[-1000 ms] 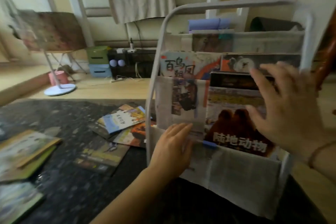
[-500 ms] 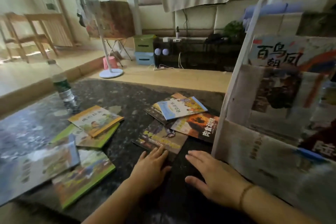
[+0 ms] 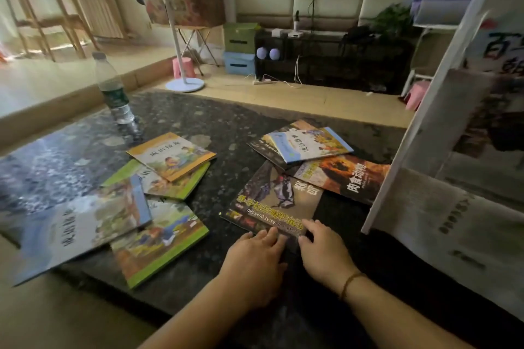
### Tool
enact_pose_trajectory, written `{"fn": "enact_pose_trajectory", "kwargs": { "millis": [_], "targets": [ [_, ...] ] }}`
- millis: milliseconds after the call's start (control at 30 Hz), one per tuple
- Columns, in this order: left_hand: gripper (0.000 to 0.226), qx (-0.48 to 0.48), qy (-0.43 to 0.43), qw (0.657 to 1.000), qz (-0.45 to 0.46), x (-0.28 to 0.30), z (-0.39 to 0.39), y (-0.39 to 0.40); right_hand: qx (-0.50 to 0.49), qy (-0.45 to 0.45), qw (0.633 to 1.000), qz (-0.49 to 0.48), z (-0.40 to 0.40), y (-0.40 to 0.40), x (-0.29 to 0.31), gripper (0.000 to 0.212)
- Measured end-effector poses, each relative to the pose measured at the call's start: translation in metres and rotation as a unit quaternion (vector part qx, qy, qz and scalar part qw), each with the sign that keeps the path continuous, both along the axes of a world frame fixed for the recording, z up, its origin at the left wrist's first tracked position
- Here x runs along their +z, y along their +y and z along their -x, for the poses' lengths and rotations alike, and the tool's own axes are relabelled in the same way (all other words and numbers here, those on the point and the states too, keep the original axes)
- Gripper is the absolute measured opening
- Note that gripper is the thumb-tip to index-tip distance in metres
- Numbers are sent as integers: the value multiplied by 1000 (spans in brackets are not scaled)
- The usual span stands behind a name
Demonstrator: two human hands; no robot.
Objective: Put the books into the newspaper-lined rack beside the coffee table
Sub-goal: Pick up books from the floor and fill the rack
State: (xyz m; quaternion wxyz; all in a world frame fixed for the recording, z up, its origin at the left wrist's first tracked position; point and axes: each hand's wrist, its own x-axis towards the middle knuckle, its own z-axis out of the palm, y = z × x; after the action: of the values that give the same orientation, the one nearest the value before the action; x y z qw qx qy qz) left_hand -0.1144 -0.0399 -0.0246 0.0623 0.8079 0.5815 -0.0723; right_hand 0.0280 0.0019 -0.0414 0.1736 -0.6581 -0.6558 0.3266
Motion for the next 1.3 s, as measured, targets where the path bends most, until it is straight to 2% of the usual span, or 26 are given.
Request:
{"fn": "enact_pose_trajectory", "kwargs": {
  "millis": [67, 100, 133, 200, 267, 333, 533, 667, 733, 800, 867, 967, 1067, 1167, 1233, 1300],
  "targets": [
    [63, -4, 21, 1000, 2, 2, -5, -7, -91, 100, 990, 31, 10, 2, -4, 38],
    [63, -1, 30, 1000, 2, 3, -9, -9, -136, 166, 976, 40, 13, 4, -1, 26],
    [64, 5, 39, 999, 3, 3, -12, -11, -180, 238, 953, 48, 15, 6, 4, 19],
    [66, 20, 49, 999, 10, 3, -19, -13, -273, 339, 896, 90, 10, 11, 18, 27],
    [68, 28, 45, 998, 20, 5, -22, -16, -303, 376, 864, 144, 3, 11, 33, 14],
    [70, 29, 27, 999, 26, 8, -20, -20, -280, 361, 870, 184, 0, 10, 37, 5],
    [63, 28, -23, 997, 63, 25, -22, -46, -149, 254, 928, 230, -5, -11, 25, 16],
    [34, 20, -79, 993, 80, 43, -18, -59, -82, 209, 936, 270, -21, -40, 25, 16],
    [42, 21, -91, 993, 71, 52, -16, -55, -52, 201, 937, 280, -34, -56, 27, 16],
    [63, -22, -88, 996, 25, 60, -18, -44, -48, 207, 934, 287, -50, -70, 30, 16],
    [71, -113, -76, 991, -17, 66, -28, -28, -39, 217, 932, 286, -67, -83, 37, 18],
    [59, -242, -4, 970, -32, 76, -47, 1, -7, 225, 940, 255, -92, -103, 50, 14],
    [40, -284, 20, 959, -9, 90, -68, 19, 20, 218, 947, 235, -121, -118, 62, 11],
    [22, -261, -58, 962, 55, 102, -87, 25, 31, 208, 953, 218, -146, -130, 74, 14],
    [15, -233, -124, 961, 84, 107, -92, 26, 11, 235, 960, 153, -160, -136, 79, 14],
    [10, -216, -202, 952, 81, 109, -91, 28, -47, 289, 952, 94, -172, -142, 86, 18]
  ]
}}
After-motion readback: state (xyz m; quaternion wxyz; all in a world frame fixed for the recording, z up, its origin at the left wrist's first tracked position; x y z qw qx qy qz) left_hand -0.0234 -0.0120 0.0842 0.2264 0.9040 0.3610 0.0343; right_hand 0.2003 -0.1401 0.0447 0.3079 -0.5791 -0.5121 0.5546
